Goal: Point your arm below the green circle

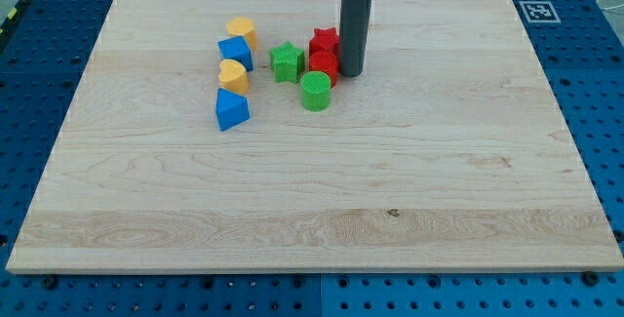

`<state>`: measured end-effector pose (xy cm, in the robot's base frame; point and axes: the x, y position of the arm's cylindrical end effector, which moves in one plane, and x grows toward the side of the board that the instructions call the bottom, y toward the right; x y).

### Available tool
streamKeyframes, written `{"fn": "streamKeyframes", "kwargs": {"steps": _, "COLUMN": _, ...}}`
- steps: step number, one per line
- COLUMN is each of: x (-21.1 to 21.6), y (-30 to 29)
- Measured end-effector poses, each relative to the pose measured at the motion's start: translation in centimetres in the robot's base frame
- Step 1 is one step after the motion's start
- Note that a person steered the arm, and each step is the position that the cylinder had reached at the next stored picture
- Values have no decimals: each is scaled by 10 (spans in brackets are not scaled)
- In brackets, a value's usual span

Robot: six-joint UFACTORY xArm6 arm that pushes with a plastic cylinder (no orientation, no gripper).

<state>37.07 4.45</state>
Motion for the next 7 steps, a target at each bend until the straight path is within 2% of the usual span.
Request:
{"fn": "streamKeyframes", "kwargs": {"steps": 3, "x": 5, "y": -1}}
{"fn": "streamKeyframes", "kwargs": {"steps": 6, "x": 86, "y": 11}}
{"fn": "streamKeyframes", "kwargs": {"steps": 7, "x": 93, "y": -1}}
